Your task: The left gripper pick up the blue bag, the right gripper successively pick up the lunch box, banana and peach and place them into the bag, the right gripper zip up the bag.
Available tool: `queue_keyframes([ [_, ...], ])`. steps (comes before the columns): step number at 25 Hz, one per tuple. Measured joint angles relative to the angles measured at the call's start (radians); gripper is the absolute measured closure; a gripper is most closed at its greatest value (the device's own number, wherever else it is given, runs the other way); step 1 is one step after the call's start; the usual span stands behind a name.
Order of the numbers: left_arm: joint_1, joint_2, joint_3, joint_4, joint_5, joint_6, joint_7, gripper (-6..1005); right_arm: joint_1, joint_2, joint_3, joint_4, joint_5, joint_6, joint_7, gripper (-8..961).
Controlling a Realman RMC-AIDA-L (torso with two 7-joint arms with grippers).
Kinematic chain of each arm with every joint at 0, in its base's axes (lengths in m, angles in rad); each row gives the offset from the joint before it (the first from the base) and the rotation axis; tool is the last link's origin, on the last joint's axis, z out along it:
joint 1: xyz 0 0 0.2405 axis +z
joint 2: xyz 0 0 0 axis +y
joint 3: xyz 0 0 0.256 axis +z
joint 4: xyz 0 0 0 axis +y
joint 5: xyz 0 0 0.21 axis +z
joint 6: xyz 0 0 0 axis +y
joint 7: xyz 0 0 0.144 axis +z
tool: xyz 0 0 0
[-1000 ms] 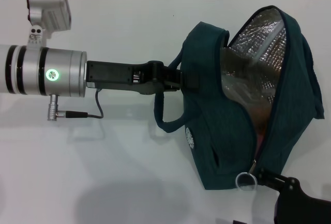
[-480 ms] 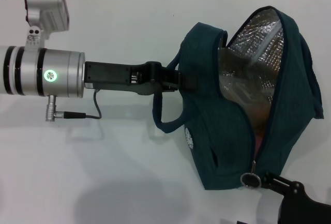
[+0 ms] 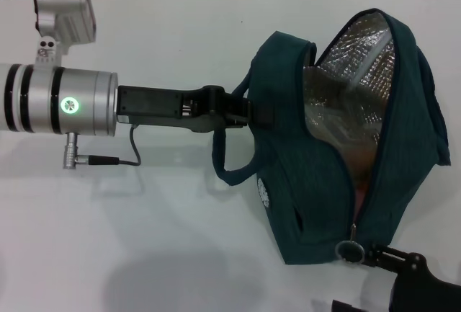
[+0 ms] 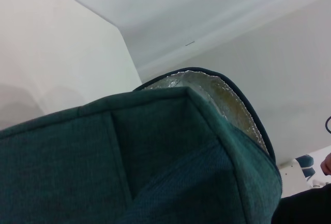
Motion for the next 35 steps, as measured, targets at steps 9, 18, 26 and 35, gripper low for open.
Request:
queue_keyframes([
  [9,0.002,0.0,0.002,0.0,0.0,0.0,0.0,912,0.0,0.0,0.015,0.003,0.019,0.002,0.0,403],
  [18,0.001,0.0,0.003,0.0,0.002,0.0,0.0,910,0.0,0.0,0.015,0.01,0.04,0.01,0.0,603],
  [26,0.002,-0.001,0.003,0.0,0.001,0.0,0.0,909,-0.001,0.0,0.015,0.012,0.063,0.012,0.0,696],
  [35,0.001,0.0,0.003,0.0,0.003,0.0,0.0,908,-0.004,0.0,0.015,0.012,0.077,0.016,0.0,731],
])
